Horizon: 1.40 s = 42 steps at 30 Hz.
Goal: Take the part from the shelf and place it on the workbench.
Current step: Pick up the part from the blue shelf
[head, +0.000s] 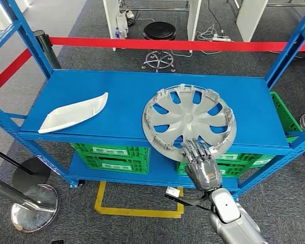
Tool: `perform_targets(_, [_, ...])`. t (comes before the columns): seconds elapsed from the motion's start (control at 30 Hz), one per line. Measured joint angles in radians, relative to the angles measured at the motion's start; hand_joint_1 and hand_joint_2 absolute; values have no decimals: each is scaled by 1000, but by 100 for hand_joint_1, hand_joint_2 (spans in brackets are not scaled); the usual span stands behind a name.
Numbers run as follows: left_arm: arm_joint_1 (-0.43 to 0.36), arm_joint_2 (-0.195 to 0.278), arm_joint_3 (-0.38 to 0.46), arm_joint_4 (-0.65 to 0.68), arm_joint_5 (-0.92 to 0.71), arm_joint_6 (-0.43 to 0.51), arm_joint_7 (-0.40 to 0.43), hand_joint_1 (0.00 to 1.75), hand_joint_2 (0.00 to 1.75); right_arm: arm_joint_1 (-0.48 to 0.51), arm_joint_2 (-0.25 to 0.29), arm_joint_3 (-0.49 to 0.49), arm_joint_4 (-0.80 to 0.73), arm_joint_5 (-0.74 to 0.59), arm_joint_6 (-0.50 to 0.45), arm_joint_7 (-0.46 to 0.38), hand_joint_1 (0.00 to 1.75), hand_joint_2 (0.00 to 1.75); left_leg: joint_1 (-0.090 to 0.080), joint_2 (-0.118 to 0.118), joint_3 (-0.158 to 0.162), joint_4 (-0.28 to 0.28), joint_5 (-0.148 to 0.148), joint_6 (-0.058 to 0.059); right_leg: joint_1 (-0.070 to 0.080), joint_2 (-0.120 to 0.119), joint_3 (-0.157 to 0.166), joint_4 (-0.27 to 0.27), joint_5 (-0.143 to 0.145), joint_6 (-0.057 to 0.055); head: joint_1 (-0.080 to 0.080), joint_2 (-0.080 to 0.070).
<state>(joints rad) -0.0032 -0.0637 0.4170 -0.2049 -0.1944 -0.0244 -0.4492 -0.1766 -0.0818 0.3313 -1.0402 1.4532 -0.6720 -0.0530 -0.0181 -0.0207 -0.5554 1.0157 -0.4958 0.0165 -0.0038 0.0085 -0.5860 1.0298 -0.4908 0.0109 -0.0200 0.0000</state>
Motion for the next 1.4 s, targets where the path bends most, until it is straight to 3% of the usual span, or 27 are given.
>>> perform_targets(0.07, [-1, 0, 0, 0, -4, 0, -1, 0, 0, -14, 0, 1, 15, -2, 0, 0, 0, 175, 0, 0, 0, 0, 0, 0, 0, 0, 0, 0, 0, 0, 0, 0])
perform_targets(0.2, [-2, 0, 0, 0, -13, -4, -3, 0, 0, -69, -1, 6, 66, -16, 10, -1, 171, 175, 0, 0, 0, 0, 0, 0, 0, 0, 0, 0, 0, 0, 0, 0])
perform_targets(0.47, [-2, 0, 0, 0, -21, -4, -8, 0, 0, -108, -1, 16, 125, -39, 11, -9, 175, 175, 0, 0, 0, 0, 0, 0, 0, 0, 0, 0, 1, 1, 0, 0])
perform_targets(1.13, [-2, 0, 1, 0, -24, 1, -10, 0, 0, -68, -1, 22, 76, -28, -8, -15, 175, 175, 0, 0, 0, 0, 0, 0, 0, 0, 0, 0, 1, 1, 0, 0])
perform_targets(1.2, [-1, -1, 2, 0, -24, 7, -11, 0, 0, -38, 24, -2, 23, -49, -8, -88, 175, 175, 0, -1, -1, 0, 0, 0, 0, -2, 1, 0, 1, 1, 1, 0])
perform_targets(1.33, [6, -4, 14, 0, -24, 24, -14, 0, 0, 88, 163, -150, -283, -53, -10, -425, 175, 175, 1, 0, -1, 0, -1, 0, 0, 1, -2, 0, 0, 0, 4, 0])
perform_targets(1.4, [3, -8, 18, 0, -24, 34, -15, 0, 0, 125, 205, -176, -400, -49, -10, -462, 175, 175, 1, -2, -1, 0, -1, 0, 1, -2, -1, 0, -2, -1, 5, 0])
